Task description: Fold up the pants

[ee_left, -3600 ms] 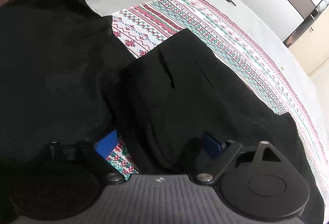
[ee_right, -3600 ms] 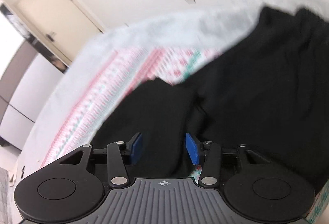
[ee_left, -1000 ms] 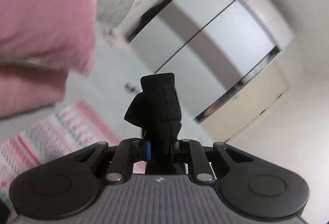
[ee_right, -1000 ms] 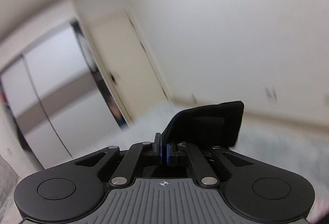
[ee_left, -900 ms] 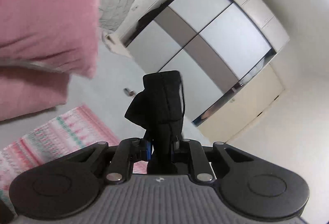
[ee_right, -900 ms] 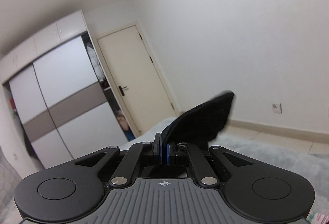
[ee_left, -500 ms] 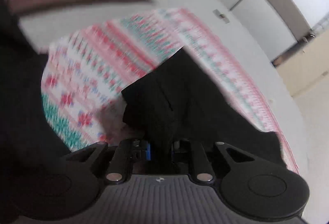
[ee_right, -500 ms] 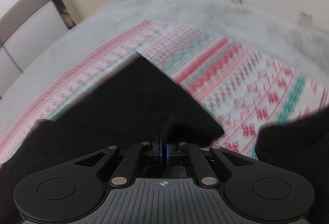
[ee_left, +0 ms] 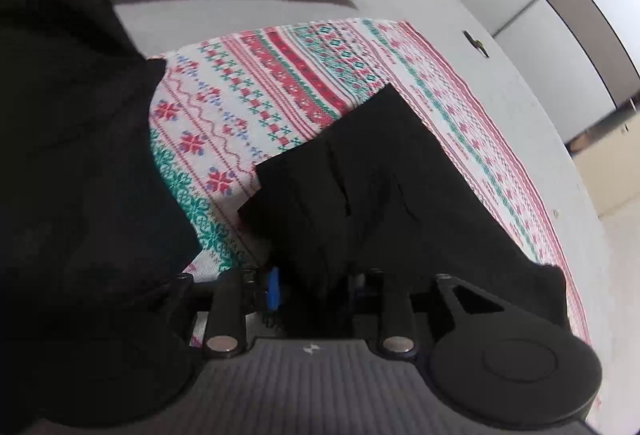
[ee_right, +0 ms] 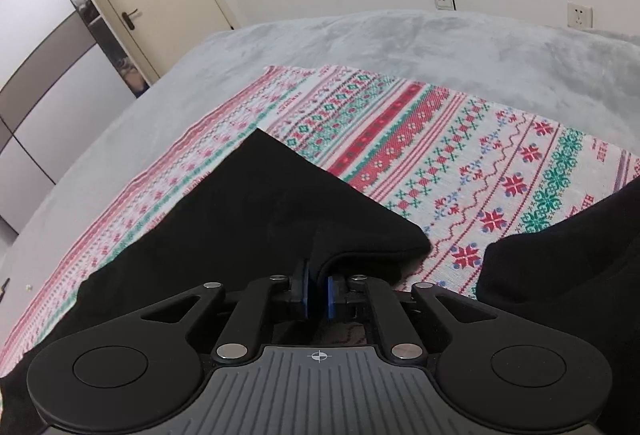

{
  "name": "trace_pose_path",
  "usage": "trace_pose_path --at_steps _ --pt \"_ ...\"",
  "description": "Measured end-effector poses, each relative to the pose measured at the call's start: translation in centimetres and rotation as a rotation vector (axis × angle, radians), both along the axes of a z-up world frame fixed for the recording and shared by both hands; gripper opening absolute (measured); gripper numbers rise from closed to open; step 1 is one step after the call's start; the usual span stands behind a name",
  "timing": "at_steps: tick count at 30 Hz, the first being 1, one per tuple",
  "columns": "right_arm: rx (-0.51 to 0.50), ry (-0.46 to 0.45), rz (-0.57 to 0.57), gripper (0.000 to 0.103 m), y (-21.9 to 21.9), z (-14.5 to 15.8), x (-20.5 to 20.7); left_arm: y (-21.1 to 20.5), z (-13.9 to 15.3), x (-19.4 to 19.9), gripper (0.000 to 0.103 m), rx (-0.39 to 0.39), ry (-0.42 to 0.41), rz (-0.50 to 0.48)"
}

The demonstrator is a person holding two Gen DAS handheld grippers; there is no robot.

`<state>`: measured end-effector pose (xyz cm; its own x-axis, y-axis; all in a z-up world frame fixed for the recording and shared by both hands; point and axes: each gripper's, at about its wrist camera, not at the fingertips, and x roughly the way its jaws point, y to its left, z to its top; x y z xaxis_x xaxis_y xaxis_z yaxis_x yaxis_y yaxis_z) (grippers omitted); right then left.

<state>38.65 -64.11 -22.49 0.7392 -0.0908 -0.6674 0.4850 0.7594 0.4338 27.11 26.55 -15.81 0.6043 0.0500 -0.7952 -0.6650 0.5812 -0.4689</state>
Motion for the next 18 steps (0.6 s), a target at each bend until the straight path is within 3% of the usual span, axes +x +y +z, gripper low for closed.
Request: trace_pose_path --at_steps 4,8,9,10,13,16,18 --pt "0.129 -0.056 -0.036 0.023 -2.1 -1.3 -0.2 1.0 2.0 -0.9 0.073 -0.036 -0.014 0.085" --pt "0.338 -0.132 -0.147 0.024 -4.9 -2.5 -0.5 0.2 5.3 -1.4 0.075 0.165 -0.102 0.109" --pt "0.318 -0.131 -0.146 0.016 -4.8 -2.4 -0.4 -0.4 5.9 -1.4 0.075 0.206 -0.128 0.093" --pt "0.231 -0.104 -0.146 0.01 -4.4 -1.7 -0.2 -1.0 6.1 -1.0 0.077 0.234 -0.152 0.064" --pt "-0.002 -0.161 -0.091 0.005 -1.7 1.3 -0.2 -3.8 5.7 1.0 0.078 0.255 -0.174 -0.116" --pt "-0.177 -0.231 -0.071 0.004 1.2 4.3 -0.8 -6.8 3.9 2.7 0.078 0.26 -0.116 -0.239" --pt "-0.297 -0.195 -0.077 0.004 2.9 4.6 -0.7 -8.1 2.4 3.5 0.078 0.264 -0.071 -0.278"
